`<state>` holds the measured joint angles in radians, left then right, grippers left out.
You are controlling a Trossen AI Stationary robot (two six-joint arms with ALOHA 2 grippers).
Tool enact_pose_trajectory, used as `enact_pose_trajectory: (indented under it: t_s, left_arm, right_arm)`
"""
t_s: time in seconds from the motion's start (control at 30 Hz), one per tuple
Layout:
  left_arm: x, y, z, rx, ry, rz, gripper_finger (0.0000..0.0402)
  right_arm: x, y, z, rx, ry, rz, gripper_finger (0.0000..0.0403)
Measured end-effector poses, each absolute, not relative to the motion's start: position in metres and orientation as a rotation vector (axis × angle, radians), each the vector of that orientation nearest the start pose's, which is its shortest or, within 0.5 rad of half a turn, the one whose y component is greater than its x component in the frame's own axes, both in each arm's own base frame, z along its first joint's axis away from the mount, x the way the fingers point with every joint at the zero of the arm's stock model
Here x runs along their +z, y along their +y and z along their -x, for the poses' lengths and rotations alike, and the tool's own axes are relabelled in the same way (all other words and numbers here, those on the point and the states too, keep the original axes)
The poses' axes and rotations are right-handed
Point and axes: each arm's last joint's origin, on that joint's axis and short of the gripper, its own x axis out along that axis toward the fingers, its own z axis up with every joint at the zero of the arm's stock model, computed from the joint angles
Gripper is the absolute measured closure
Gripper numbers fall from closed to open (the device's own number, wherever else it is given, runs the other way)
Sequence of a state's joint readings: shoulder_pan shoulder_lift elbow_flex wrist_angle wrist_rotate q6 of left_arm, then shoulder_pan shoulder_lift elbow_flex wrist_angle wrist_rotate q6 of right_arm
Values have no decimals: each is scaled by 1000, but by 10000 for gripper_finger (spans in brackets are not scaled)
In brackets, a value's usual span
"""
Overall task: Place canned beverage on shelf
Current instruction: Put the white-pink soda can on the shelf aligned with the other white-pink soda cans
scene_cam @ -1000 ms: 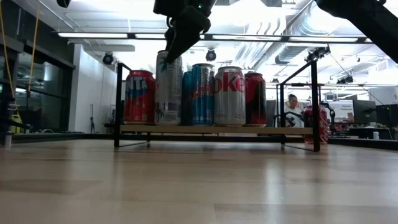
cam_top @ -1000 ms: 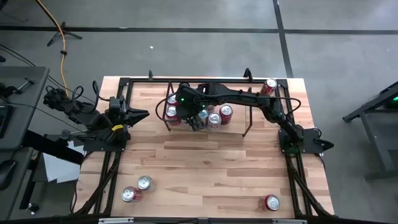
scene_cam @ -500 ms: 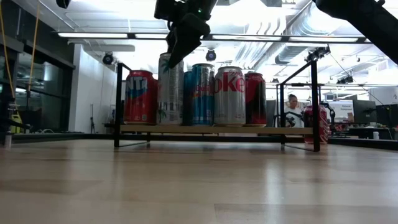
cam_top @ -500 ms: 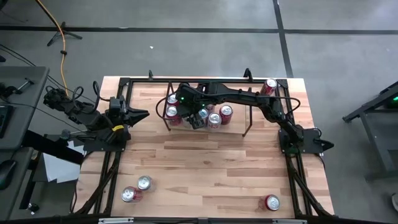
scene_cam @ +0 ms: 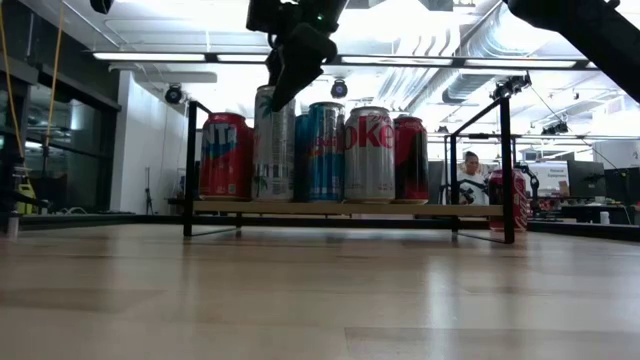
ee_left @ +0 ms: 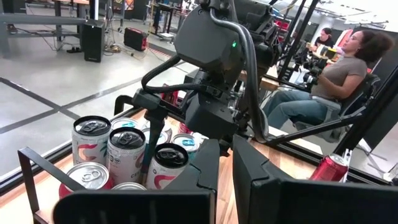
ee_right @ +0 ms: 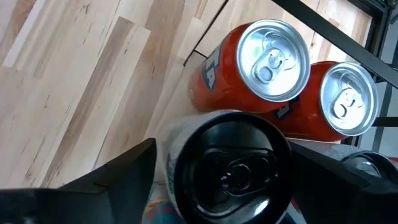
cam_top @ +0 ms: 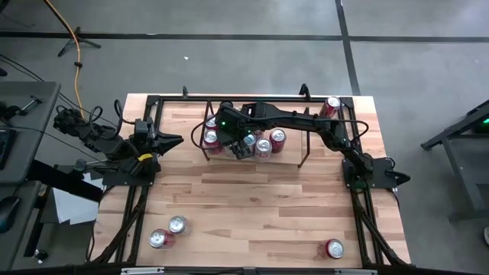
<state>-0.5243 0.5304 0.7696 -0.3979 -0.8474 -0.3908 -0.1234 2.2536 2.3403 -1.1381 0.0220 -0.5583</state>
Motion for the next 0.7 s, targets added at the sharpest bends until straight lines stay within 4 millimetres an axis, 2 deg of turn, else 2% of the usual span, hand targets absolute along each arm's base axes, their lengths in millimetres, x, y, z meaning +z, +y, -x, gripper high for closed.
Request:
enact_pose_trajectory:
  t_s: [0.23,0.4,0.57,0.7]
  left_arm:
    - [340,-32,-99,341,60,285,402]
    - [340,-32,-99,341,60,285,401]
    - [339,-32,-99,342,60,284,402]
    - [339,-32,-99,342,61,284,401]
  right_arm:
    - [305,-59,-470,126,1071,476,13]
    - [311,-59,-468,110,1061,485,15]
    - [340,-58,-456,77,973,468,17]
    - [370,-54,-441,55,865,287,17]
